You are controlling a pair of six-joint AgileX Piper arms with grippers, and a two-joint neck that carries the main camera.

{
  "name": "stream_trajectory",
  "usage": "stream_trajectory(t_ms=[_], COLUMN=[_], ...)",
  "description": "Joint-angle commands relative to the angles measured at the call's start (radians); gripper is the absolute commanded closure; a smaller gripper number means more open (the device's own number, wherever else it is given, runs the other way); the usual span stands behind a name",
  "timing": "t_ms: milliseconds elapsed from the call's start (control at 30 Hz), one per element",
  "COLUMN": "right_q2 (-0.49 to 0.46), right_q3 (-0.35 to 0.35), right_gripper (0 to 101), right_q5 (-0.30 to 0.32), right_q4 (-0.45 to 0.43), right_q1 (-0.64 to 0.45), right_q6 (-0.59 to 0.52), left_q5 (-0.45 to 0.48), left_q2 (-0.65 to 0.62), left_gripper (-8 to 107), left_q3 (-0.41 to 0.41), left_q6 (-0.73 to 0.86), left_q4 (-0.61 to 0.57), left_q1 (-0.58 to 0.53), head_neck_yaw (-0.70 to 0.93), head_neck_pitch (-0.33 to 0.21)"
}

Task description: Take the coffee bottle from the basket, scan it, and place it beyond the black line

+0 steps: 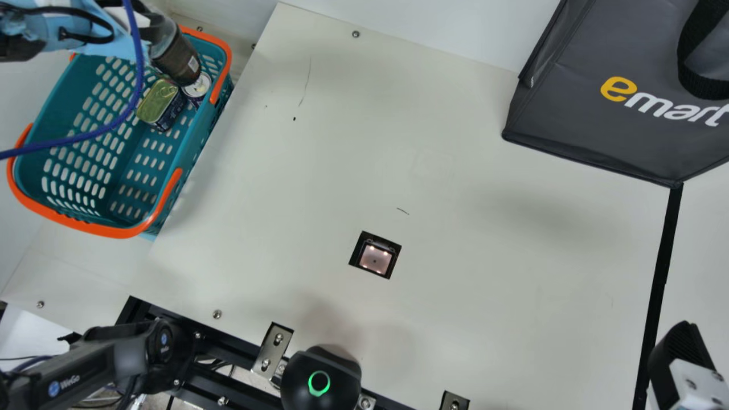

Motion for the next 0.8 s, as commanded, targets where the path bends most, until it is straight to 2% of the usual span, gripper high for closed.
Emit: stream_trajectory(t_ms=[0,400,767], right_q2=[0.0,0.0,0.0], right_q3=[0.0,0.0,0.0], right_gripper=[10,10,10], right_q5=[0.0,0.0,0.0], right_q4=[0.0,0.0,0.0], right_q1=[0.0,0.0,0.0], right_q6=[0.0,0.0,0.0], left_q5=[0.003,0.049,0.081], left_q2=[-0.006,-0.029,-0.044], left_gripper=[89,89,89], left_q3=[-0.002,-0.022,-0.009], left_q6=[-0.014,-0.08,-0.103], left_q4=[0.012,0.065,0.098], left_q1=[-0.044,-0.217,-0.368], head_neck_yaw=[0.002,0.002,0.002], head_neck_pitch=[-0.026,-0.026,-0.026])
